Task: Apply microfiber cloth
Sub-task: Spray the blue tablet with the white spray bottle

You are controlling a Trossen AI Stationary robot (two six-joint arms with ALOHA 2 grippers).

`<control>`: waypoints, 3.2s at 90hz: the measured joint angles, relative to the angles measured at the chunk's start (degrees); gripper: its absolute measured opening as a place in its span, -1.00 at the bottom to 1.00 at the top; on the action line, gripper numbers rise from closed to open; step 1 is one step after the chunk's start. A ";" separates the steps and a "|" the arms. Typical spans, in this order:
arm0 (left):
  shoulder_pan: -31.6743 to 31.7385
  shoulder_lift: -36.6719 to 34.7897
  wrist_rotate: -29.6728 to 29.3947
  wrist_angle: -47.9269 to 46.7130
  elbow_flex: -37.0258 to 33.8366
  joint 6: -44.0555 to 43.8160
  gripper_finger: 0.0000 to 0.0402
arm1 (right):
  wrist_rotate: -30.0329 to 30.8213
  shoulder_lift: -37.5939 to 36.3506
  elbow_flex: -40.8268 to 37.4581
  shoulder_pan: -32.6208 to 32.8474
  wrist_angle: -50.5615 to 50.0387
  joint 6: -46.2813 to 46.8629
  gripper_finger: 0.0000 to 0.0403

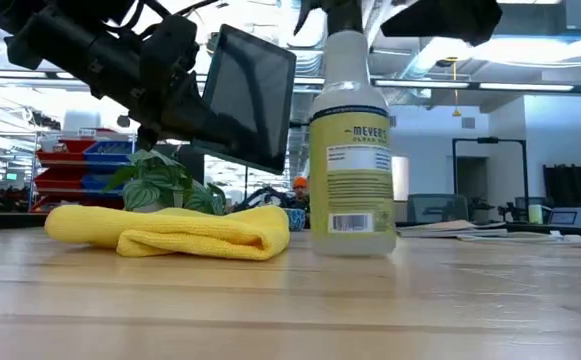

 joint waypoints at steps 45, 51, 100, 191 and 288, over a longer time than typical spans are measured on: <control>0.00 0.00 0.00 0.01 0.00 -0.51 -0.93 | -15.27 -0.02 0.00 -9.68 5.13 -9.23 0.54; 0.00 0.00 0.02 0.02 0.00 -0.51 -0.93 | -15.45 -0.02 0.00 -10.27 5.34 -9.67 0.54; 0.00 -0.02 0.02 0.02 0.00 -0.31 -0.93 | -14.08 0.00 8.46 -8.73 -8.50 -5.18 -0.43; -10.95 -0.07 -9.16 0.40 0.00 1.03 -0.93 | 12.79 37.44 65.50 4.98 -85.06 65.31 -0.43; -10.93 -0.07 -9.16 0.44 0.00 0.59 -0.93 | -9.94 39.01 76.36 6.29 -96.23 30.93 0.72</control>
